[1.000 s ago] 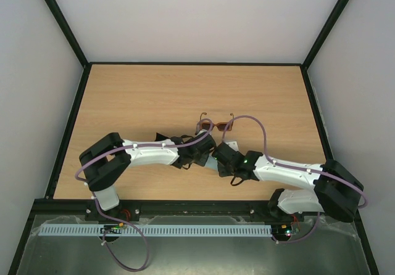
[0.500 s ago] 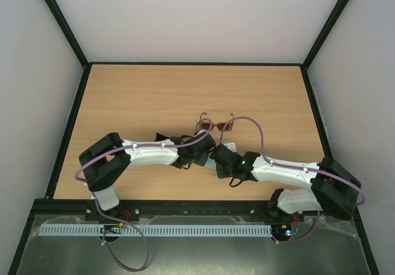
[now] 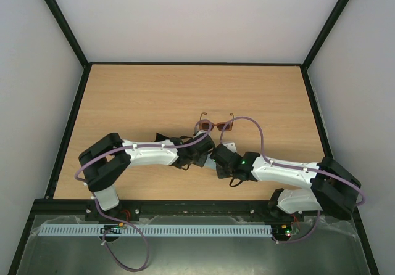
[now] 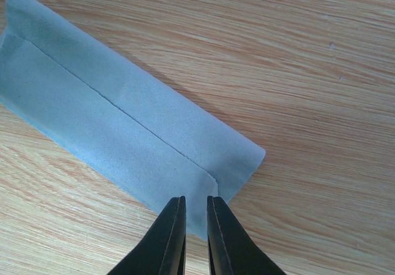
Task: Organize the sunglasses
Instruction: Fold the glasses cleaning cloth at the center of the board.
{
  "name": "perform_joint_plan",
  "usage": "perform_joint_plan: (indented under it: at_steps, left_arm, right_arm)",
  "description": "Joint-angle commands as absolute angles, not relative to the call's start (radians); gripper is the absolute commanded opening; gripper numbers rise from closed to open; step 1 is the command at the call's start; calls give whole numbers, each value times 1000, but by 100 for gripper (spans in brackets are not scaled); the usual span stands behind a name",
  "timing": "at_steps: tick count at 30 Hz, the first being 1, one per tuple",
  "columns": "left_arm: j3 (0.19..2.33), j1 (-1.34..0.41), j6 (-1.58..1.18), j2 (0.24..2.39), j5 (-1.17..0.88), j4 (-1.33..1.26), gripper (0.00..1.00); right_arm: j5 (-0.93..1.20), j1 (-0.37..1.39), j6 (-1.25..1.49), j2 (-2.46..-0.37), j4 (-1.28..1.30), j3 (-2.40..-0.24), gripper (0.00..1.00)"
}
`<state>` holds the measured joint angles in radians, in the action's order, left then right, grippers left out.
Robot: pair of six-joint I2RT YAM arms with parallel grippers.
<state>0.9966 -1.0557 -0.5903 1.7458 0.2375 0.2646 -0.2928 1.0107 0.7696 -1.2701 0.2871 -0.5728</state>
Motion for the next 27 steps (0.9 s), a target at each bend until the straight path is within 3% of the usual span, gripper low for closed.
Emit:
perform_joint_plan:
  at_steps: [1, 4, 12, 16, 23, 27]
  left_arm:
    - [995, -1062, -600, 1702, 259, 300, 13]
    - [989, -1063, -604, 1681, 262, 305, 18]
    - [977, -1062, -604, 1688, 252, 290, 17]
    - [1011, -1057, -591, 1721, 253, 277, 18]
    - [1031, -1025, -564, 1731, 217, 274, 33]
    - [1029, -1013, -542, 1735, 183, 279, 35]
  right_arm:
    - [-302, 1020, 770, -1259, 323, -582, 11]
    - [-298, 1020, 765, -1247, 326, -580, 11]
    - [-271, 1020, 755, -1236, 304, -572, 12]
    - [-335, 1012, 759, -1263, 335, -640, 21]
    - [-275, 936, 753, -1241, 336, -642, 23]
    - [-208, 879, 769, -1202, 315, -591, 23]
